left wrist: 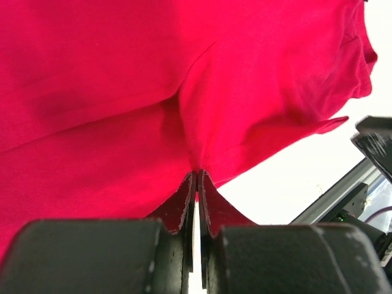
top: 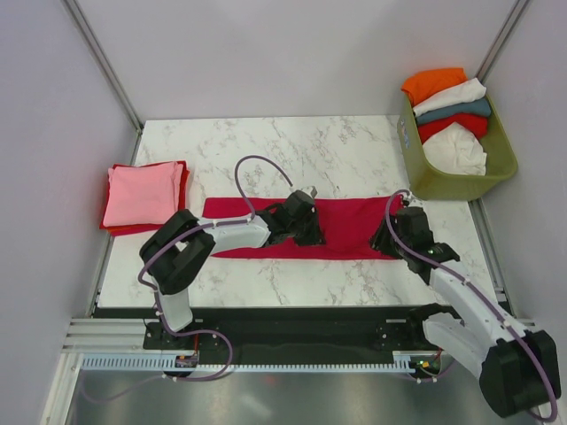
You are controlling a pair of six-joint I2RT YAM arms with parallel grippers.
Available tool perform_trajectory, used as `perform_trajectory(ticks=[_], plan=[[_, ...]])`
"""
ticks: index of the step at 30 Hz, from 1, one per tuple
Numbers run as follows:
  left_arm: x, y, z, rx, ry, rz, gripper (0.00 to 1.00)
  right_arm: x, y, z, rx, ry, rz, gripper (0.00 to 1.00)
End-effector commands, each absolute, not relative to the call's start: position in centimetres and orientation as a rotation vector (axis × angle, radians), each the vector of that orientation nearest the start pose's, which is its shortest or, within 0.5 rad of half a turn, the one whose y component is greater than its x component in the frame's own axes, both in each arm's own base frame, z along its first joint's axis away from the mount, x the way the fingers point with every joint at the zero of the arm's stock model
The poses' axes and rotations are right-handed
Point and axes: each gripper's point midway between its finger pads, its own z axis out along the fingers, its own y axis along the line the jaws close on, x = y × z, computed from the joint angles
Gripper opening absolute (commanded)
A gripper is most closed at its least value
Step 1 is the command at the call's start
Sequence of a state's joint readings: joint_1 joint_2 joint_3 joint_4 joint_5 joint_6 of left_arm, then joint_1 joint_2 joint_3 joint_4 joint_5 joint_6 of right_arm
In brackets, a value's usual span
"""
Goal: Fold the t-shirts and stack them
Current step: Fold the tshirt
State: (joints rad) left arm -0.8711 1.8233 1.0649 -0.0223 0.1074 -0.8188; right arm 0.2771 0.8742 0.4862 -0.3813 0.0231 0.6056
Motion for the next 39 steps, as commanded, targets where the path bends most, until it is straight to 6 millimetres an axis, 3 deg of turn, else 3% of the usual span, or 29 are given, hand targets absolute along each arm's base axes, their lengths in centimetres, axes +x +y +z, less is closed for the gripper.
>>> perform_trajectory(ticks=[1,5,8,13,14,17,21,23,26,32,34,35,37,39], plan=[[26.3,-38.6,5.0,0.151,2.541,-0.854,0.07,27.2,8.7,8.7,0.388,2.325,0.338,0.5],[26.4,-38.6,4.8,0.158,2.543,-0.847,0.04,28.3,9.5,7.0,0.386,2.376,0.348,0.46],[26.5,-38.4,4.5,0.161,2.547,-0.831,0.04,27.3,10.1,5.9,0.378,2.415,0.387,0.43],[26.6,-38.5,4.5,0.174,2.55,-0.83,0.04,23.7,11.5,6.5,0.383,2.416,0.558,0.41],[26.6,-38.5,4.3,0.177,2.554,-0.828,0.04,22.5,11.4,5.7,0.403,2.442,0.568,0.41],[26.6,-38.7,4.6,0.189,2.555,-0.837,0.04,21.0,12.0,6.0,0.427,2.444,0.64,0.41],[26.4,-38.5,5.5,0.201,2.537,-0.839,0.17,21.9,11.1,7.6,0.426,2.388,0.58,0.42],[26.5,-37.5,5.8,0.199,2.533,-0.797,0.23,23.1,10.1,8.9,0.436,2.34,0.506,0.42],[27.0,-36.2,8.3,0.203,2.478,-0.737,0.33,24.7,9.6,10.3,0.427,2.312,0.452,0.42],[29.5,-30.7,11.8,0.104,2.419,-0.656,0.34,26.8,8.7,10.8,0.414,2.304,0.338,0.35],[30.2,-28.5,12.4,0.062,2.397,-0.622,0.3,27.2,8.7,10.6,0.409,2.305,0.329,0.31],[31.5,-26.7,12.5,0.003,2.389,-0.599,0.28,27.2,8.7,10.2,0.406,2.315,0.322,0.19],[32.3,-24.4,12.2,-0.042,2.389,-0.568,0.15,27.3,8.7,9.5,0.407,2.333,0.311,0.05],[33.9,-21.5,12.6,-0.111,2.365,-0.518,0.02,27.4,8.5,8.8,0.424,2.353,0.292,0.0]])
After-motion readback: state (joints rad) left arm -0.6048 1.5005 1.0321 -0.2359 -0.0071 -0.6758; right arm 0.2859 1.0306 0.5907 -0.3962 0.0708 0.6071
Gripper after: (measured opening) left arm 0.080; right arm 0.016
